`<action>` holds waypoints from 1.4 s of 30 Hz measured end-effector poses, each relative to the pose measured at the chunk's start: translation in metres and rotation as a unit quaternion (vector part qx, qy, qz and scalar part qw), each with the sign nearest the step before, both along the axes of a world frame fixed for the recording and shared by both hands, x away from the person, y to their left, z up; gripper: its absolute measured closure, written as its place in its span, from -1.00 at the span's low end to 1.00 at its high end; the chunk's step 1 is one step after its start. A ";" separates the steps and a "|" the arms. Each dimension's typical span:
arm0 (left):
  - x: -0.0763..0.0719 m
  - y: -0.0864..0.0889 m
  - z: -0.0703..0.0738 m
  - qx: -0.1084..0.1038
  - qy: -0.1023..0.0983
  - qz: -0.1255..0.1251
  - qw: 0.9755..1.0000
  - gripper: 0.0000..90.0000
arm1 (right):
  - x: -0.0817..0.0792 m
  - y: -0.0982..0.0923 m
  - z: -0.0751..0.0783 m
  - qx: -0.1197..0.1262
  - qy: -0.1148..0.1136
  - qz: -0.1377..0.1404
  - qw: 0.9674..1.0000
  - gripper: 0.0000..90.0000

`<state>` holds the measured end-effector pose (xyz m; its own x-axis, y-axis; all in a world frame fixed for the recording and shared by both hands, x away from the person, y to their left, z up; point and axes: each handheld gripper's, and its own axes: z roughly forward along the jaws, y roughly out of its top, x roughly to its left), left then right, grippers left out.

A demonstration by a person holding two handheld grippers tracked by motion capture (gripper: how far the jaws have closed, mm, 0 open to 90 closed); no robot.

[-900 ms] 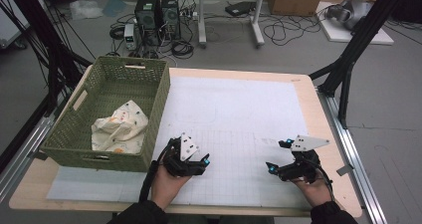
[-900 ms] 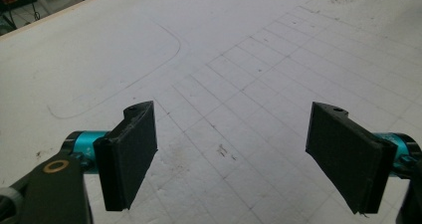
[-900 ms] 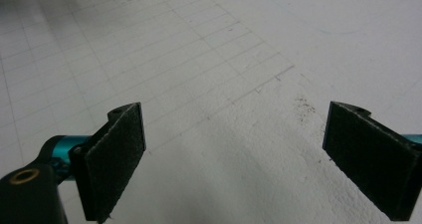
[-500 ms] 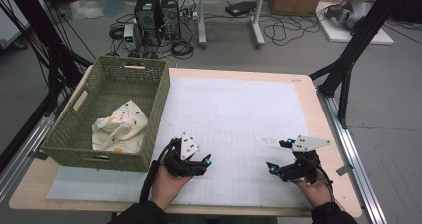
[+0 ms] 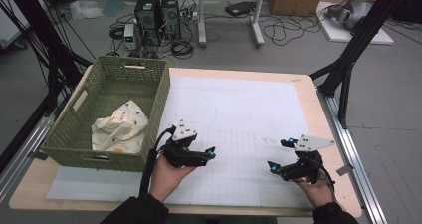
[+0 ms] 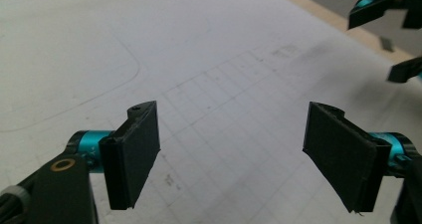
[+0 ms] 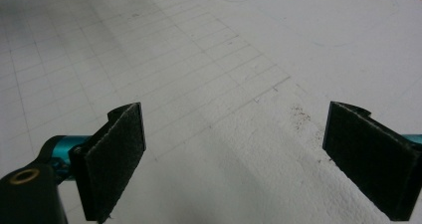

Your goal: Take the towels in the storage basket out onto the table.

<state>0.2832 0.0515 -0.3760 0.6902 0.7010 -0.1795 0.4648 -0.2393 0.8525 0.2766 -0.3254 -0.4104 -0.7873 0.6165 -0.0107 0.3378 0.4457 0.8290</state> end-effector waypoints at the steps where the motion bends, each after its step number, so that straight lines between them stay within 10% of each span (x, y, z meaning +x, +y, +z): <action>1: 0.001 0.001 0.005 -0.006 0.001 -0.003 1.000 -0.46 | 0.000 0.000 0.000 0.001 -0.002 0.001 1.000 -0.80; 6: 0.012 0.011 0.024 -0.048 0.038 -0.023 0.998 -0.41 | 0.000 0.000 0.001 0.001 -0.003 0.002 1.000 -0.80; 11: 0.020 0.030 0.046 -0.110 0.071 -0.034 0.991 -0.40 | 0.000 -0.002 0.002 0.005 -0.008 0.003 1.000 -0.80; 17: 0.025 0.045 0.059 -0.136 0.085 -0.032 0.986 -0.37 | 0.001 -0.001 0.003 0.004 -0.009 0.006 1.000 -0.80; 25: 0.042 0.069 0.070 -0.181 0.130 -0.041 0.974 -0.31 | 0.001 0.000 0.003 0.004 -0.008 0.010 1.000 -0.80; 42: 0.091 0.132 0.087 -0.235 0.158 0.020 0.959 -0.25 | 0.004 0.001 0.001 0.003 -0.007 0.015 1.000 -0.81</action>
